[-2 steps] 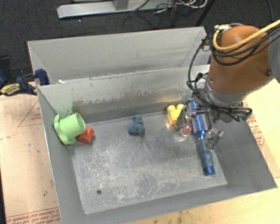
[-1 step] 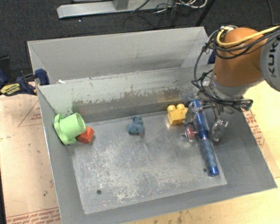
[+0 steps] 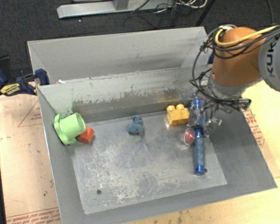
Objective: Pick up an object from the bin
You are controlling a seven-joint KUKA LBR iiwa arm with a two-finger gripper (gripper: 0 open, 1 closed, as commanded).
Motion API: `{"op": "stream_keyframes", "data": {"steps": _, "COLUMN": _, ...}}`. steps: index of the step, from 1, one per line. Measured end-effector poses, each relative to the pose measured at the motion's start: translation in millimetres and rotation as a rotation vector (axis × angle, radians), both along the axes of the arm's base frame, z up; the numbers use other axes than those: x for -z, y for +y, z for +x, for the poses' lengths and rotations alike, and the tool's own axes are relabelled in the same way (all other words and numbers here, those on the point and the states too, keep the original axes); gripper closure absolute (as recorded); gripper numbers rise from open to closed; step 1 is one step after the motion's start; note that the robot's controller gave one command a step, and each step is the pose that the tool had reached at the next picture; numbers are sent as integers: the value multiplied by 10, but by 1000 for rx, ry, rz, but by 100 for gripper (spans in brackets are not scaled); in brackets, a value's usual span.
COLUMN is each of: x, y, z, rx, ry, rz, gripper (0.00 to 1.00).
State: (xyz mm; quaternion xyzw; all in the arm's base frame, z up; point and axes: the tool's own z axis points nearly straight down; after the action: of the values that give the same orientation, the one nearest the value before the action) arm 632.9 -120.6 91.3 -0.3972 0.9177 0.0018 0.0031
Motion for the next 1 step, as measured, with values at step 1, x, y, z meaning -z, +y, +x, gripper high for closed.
{"op": "stream_keyframes", "data": {"steps": 1, "x": -1046, "y": -63, "z": -83, "rx": -61, "ry": -5, "rz": -7, "gripper": 100}}
